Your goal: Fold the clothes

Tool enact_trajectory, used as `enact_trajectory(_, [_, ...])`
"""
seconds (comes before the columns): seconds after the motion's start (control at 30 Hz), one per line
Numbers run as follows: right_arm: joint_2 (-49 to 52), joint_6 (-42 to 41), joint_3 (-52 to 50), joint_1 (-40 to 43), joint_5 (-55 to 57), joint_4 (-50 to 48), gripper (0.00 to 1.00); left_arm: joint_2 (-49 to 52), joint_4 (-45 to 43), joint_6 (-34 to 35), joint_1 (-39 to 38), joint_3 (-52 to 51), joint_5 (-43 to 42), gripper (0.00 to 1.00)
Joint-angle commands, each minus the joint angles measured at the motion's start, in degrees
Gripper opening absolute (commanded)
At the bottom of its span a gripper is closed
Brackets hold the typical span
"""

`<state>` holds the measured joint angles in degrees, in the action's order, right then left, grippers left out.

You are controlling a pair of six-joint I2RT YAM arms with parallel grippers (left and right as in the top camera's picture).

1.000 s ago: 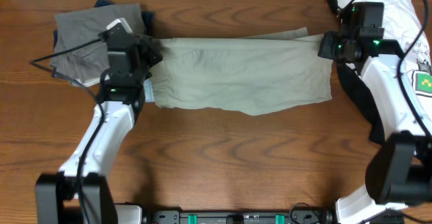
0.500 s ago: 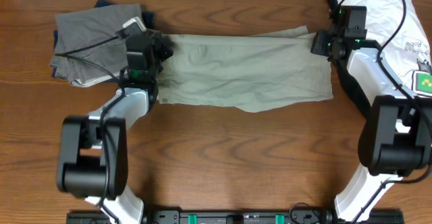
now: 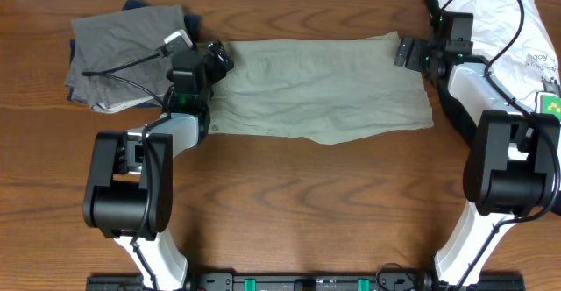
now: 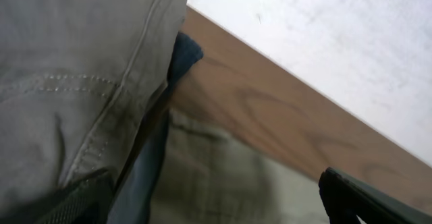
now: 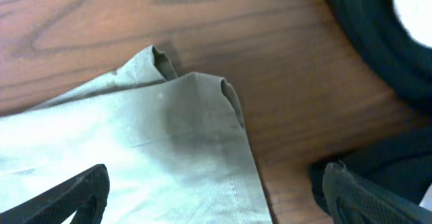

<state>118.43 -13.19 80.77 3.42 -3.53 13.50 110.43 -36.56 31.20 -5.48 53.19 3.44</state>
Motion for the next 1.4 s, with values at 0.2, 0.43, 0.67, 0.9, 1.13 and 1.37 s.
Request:
enact_trajectory(0.2, [-9.8,0.0,1.7,0.4,-1.0,11.2,0.99,-15.9,20.9,-8.4,0.2,1.1,1.5,0.98])
enact_trajectory(0.43, [-12.8,5.6,1.7,0.4,-6.3,21.9,0.99,-25.7,41.1,-13.2,0.4,1.1,-3.4,0.98])
enact_trajectory(0.67, [-12.3,9.8,1.6,0.4,-7.1,29.6,0.99,-24.2,48.2,-19.7,0.4,1.1,-11.8,0.98])
enact_trajectory(0.9, [-12.3,9.6,-0.2,-1.2,-13.8,27.0,0.68,-22.2,51.6,-20.9,0.5,1.0,-11.6,0.99])
enact_trajectory(1.13, [-11.9,1.4,-6.7,-5.7,-11.2,14.1,0.35,-21.9,56.4,-20.0,3.0,1.1,-12.3,0.98])
enact_trajectory(1.37, [-10.8,1.5,-11.5,-5.5,-5.7,7.2,0.1,-21.9,60.3,-21.8,9.2,1.3,-19.4,0.98])
